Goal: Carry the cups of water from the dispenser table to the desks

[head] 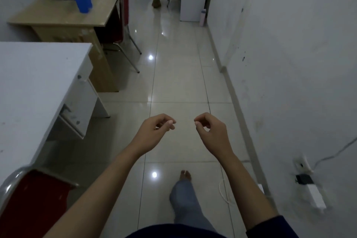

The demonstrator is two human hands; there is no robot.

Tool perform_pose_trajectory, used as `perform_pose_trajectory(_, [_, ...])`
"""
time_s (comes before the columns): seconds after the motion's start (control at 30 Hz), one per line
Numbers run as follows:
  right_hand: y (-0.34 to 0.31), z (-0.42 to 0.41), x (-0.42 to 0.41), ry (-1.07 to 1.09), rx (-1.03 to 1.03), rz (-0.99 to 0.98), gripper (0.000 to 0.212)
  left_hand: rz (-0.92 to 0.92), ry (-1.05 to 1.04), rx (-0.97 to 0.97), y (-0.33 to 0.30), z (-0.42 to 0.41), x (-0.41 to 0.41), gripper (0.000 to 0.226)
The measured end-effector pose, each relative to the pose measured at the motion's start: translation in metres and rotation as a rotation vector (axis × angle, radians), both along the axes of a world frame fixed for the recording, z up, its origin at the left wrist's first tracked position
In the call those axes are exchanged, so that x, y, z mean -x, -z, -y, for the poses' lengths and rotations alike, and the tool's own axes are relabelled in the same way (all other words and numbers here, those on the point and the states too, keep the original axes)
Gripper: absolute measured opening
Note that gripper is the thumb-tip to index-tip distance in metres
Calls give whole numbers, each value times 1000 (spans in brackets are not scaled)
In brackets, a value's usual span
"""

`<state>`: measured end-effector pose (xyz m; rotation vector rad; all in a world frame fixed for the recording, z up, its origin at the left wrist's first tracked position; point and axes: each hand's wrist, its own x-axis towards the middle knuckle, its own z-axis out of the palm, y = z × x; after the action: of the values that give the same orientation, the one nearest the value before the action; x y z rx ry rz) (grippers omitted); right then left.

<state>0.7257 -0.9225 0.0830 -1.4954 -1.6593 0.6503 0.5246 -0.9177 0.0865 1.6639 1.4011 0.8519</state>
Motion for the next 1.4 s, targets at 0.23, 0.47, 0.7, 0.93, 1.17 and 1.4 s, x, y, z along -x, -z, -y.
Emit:
perform_pose_trajectory(0.23, [-13, -209, -12, -57, -2, 5, 13, -24, -25, 11, -4, -198, -12, 20])
perform_pose_trajectory(0.47, [-21, -388, -12, -108, -1, 16, 12, -3, -86, -13, -12, -369, -18, 16])
perform_pose_trajectory(0.7, [-12, -572, 8, -125, -9, 14, 12, 12, -92, -13, -8, -546, 3, 12])
perform_pose_trajectory(0.93, [-42, -764, 67, -218, -22, 39, 14, 1, -152, 17, -24, -705, 63, 10])
perform_pose_trajectory(1.17, [-40, -912, 167, -394, -43, 3, 18, 23, -387, -21, -24, -821, 149, 13])
perform_pose_trajectory(1.4, [-36, -1054, 294, -716, -60, 38, 9, 19, -663, -71, -10, -922, 246, 10])
